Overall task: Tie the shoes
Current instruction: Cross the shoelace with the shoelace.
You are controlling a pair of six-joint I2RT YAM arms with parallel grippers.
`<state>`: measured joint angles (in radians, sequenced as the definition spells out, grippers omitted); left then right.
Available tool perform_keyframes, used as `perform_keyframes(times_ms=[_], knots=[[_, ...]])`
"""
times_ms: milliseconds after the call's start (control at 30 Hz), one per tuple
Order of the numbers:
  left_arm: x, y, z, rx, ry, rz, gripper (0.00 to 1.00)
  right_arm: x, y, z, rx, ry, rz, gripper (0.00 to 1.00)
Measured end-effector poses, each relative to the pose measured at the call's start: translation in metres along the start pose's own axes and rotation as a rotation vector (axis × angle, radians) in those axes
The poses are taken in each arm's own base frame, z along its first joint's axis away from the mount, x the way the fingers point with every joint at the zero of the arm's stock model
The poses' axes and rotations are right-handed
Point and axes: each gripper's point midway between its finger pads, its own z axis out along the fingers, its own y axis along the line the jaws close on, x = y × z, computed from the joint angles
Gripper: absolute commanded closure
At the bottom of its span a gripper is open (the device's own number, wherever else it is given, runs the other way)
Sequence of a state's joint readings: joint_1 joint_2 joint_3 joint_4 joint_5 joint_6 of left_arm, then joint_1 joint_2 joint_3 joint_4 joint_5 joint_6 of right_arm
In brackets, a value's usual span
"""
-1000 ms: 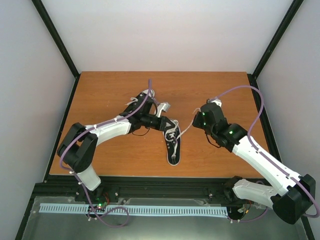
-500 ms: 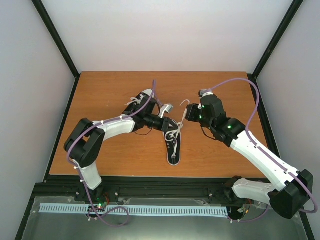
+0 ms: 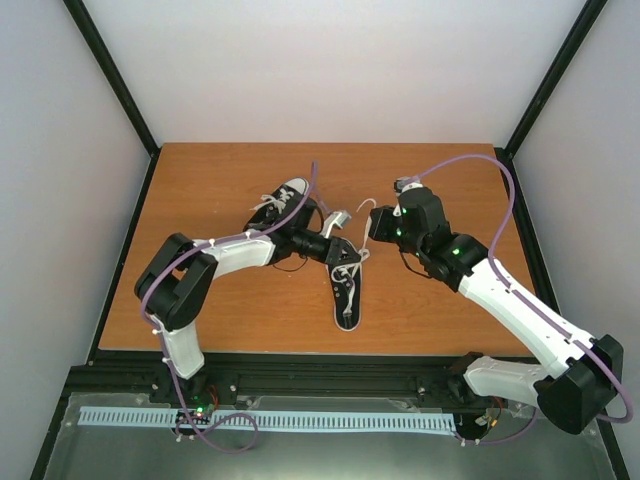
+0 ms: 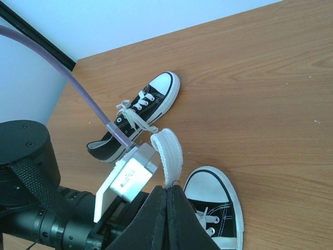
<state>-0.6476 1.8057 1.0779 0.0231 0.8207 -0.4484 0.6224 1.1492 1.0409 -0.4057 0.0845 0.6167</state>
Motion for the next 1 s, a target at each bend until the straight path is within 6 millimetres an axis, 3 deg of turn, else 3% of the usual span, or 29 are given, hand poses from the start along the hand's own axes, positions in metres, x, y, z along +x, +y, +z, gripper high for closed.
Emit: perform_keyframes(times_ms=[567,1000], knots=[[-0.003,-0.003,0.014,0.013,0.013,0.032,0.71,0.008,0.002,0.008,-0.013,0.036,-0.001,0.97],[0.0,0.007,0.021,-0.013,0.023,0.039,0.68,0.01,0.003,0.011,-0.017,0.046,-0.001,0.97]])
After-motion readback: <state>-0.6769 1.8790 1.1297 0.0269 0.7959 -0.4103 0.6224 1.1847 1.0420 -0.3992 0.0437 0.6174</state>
